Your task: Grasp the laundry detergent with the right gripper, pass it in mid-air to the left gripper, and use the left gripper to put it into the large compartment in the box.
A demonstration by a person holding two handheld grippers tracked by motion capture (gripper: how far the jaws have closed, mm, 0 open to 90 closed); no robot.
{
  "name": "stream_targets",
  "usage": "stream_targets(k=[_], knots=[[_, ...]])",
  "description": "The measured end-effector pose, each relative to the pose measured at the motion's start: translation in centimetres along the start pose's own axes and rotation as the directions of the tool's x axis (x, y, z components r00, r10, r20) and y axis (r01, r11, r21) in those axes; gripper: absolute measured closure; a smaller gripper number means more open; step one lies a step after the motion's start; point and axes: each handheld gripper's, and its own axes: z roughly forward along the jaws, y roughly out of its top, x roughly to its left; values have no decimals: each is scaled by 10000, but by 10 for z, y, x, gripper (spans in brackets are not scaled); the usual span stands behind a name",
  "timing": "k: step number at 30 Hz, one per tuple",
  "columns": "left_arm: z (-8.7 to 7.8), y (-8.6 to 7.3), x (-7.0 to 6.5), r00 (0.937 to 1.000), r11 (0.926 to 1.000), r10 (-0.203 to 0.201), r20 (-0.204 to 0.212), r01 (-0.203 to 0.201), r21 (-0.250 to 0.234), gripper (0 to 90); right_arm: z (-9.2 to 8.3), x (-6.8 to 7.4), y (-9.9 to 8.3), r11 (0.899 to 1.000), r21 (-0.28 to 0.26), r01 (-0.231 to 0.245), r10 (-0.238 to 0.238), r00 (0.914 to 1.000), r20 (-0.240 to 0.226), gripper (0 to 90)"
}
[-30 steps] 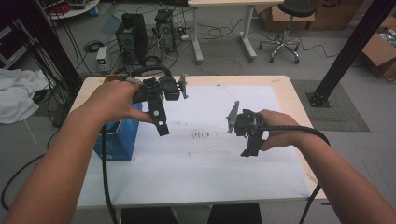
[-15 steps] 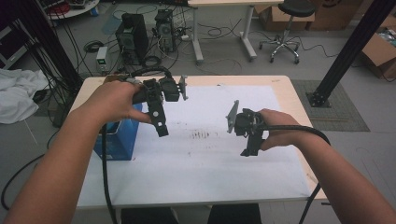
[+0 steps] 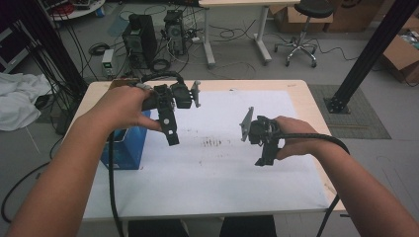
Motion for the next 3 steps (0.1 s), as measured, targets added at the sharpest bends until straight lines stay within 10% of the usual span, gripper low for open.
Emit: stream_targets(k=[3], knots=[[0, 0, 0, 10000, 10000, 49, 1, -49, -13, 1, 0, 0, 0, 10000, -15, 15, -15, 10000, 18, 0]])
